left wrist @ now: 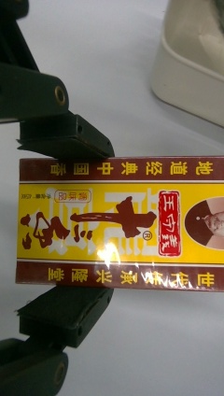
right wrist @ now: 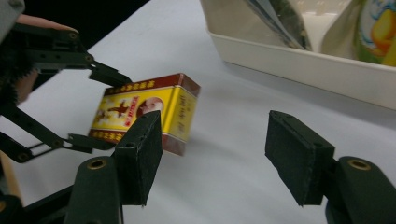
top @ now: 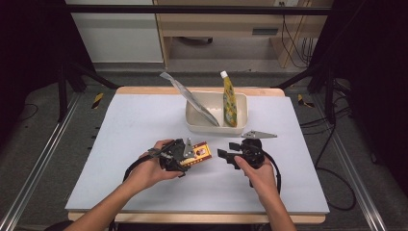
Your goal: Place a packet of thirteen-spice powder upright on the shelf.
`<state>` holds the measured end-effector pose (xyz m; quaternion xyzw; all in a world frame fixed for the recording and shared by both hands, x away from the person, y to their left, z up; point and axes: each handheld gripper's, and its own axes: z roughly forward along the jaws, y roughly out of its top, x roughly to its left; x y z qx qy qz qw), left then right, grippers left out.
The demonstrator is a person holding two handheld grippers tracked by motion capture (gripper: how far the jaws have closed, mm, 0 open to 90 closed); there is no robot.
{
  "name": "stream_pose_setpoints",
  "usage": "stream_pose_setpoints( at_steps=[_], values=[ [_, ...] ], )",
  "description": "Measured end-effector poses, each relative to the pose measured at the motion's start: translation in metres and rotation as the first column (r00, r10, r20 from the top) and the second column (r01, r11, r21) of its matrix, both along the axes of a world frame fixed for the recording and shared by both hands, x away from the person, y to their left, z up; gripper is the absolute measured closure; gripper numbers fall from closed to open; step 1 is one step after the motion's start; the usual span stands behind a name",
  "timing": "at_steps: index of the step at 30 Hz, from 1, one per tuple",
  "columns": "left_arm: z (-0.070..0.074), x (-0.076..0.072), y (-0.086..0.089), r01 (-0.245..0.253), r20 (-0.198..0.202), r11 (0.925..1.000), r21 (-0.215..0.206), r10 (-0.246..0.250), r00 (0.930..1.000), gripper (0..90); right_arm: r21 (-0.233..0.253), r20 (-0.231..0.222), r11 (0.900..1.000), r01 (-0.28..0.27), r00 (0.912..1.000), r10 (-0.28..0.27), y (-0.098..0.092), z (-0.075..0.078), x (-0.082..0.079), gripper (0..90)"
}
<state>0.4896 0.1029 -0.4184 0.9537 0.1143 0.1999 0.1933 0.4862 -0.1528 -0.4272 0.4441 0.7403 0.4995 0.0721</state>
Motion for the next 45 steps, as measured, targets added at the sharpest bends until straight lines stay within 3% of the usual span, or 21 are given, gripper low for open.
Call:
stream_pose_setpoints(
  at_steps=[4, 8, 25, 29, 33, 38, 43, 45],
  values=[
    [0.002, -0.001, -0.007, 0.022, 0.023, 0.9997, -0.013, -0.022, 0.9995, 32.6, 0.008, -0.021, 1.000, -0.022, 0.9995, 0.022, 0.007, -0.001, 0.005, 36.8],
    [0.006, -0.002, -0.010, 0.036, 0.046, 0.9986, -0.037, -0.034, 0.9983, 32.6, -0.014, -0.042, 0.999, -0.043, 0.9982, 0.042, 0.013, -0.001, 0.011, 36.5],
    [0.019, -0.003, -0.017, 0.050, 0.118, 0.9921, -0.115, -0.037, 0.9923, 32.6, 0.036, -0.146, 0.992, -0.117, 0.9818, 0.121, 0.019, 0.014, 0.037, 37.3],
    [0.022, -0.003, -0.019, 0.058, 0.138, 0.9890, -0.136, -0.040, 0.9896, 32.5, 0.060, -0.157, 0.989, -0.136, 0.9771, 0.144, 0.021, 0.018, 0.038, 42.0],
    [0.022, -0.002, -0.019, 0.054, 0.133, 0.9888, -0.139, -0.036, 0.9905, 32.5, 0.057, -0.159, 0.988, -0.141, 0.9761, 0.148, 0.023, 0.021, 0.038, 45.9],
    [0.021, 0.001, -0.019, 0.051, 0.128, 0.9878, -0.147, -0.032, 0.9912, 32.4, 0.108, -0.175, 0.986, -0.131, 0.9734, 0.148, 0.017, 0.023, 0.039, 54.4],
    [0.017, 0.004, -0.021, 0.051, 0.127, 0.9872, -0.151, -0.031, 0.9914, 32.3, 0.179, -0.189, 0.976, -0.127, 0.9688, 0.161, 0.011, 0.026, 0.040, 65.4],
    [0.016, 0.004, -0.022, 0.051, 0.129, 0.9862, -0.157, -0.031, 0.9912, 32.2, 0.181, -0.194, 0.976, -0.122, 0.9682, 0.157, 0.011, 0.029, 0.038, 66.9]
  ],
)
